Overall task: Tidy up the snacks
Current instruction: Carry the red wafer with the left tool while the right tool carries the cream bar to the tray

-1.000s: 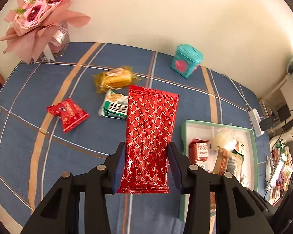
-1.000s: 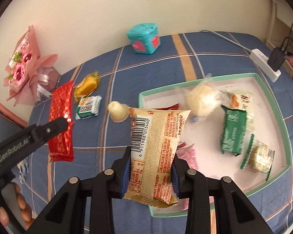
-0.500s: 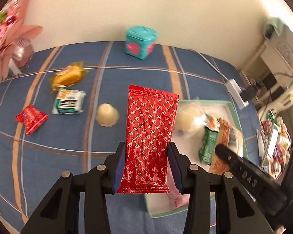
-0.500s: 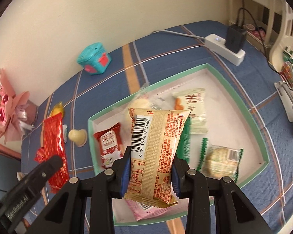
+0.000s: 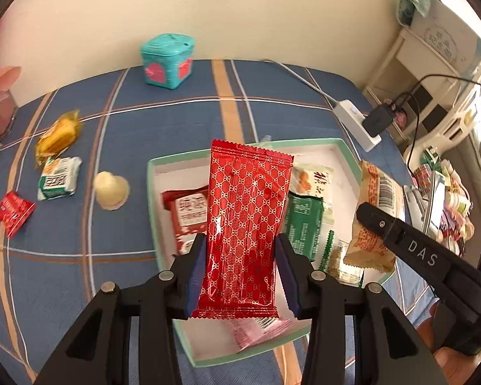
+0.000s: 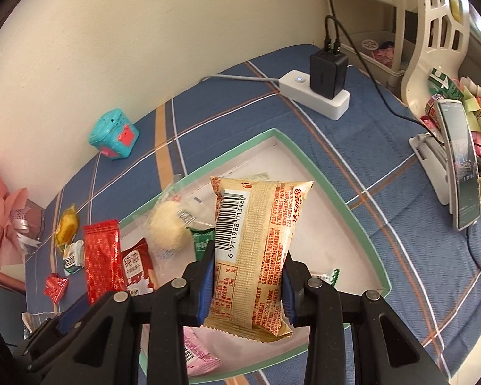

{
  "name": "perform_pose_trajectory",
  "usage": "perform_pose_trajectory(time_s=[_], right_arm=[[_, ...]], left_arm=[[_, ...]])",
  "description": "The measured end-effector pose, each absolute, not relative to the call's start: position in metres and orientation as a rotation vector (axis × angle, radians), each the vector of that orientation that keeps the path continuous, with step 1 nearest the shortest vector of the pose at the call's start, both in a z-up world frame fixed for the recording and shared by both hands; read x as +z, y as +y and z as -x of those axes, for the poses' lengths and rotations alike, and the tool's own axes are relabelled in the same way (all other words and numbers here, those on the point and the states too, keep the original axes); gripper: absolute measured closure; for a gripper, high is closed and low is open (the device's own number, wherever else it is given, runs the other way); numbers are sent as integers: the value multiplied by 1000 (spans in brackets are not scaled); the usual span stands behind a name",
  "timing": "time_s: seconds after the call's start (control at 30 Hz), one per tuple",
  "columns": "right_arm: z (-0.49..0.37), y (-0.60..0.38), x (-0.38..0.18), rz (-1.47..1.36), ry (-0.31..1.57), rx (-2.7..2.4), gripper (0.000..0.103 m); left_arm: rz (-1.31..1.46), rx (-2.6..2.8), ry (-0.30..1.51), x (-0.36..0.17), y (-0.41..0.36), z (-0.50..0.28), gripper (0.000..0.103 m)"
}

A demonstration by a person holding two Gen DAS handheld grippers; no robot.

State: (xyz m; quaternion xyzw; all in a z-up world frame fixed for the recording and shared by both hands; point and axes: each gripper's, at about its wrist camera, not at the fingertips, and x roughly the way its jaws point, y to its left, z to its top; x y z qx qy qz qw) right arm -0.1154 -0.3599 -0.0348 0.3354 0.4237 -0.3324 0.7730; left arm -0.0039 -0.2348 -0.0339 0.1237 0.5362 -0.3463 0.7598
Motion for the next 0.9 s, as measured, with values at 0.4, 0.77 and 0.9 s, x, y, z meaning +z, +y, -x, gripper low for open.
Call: perform_pose_trajectory(time_s=[0.4,0.77,0.9], right_arm=[[107,-370,-58,-714,942,-715,66],[97,-376,-85,-726,999,-719,66],[95,-377,-91,-726,1016,-719,66]], left_arm=[[-280,-792,1176,-55,-256,6,59],[-302,-796,1213,-76,-268,5,59],[-317,-793,1216,-81,-270,5,59]])
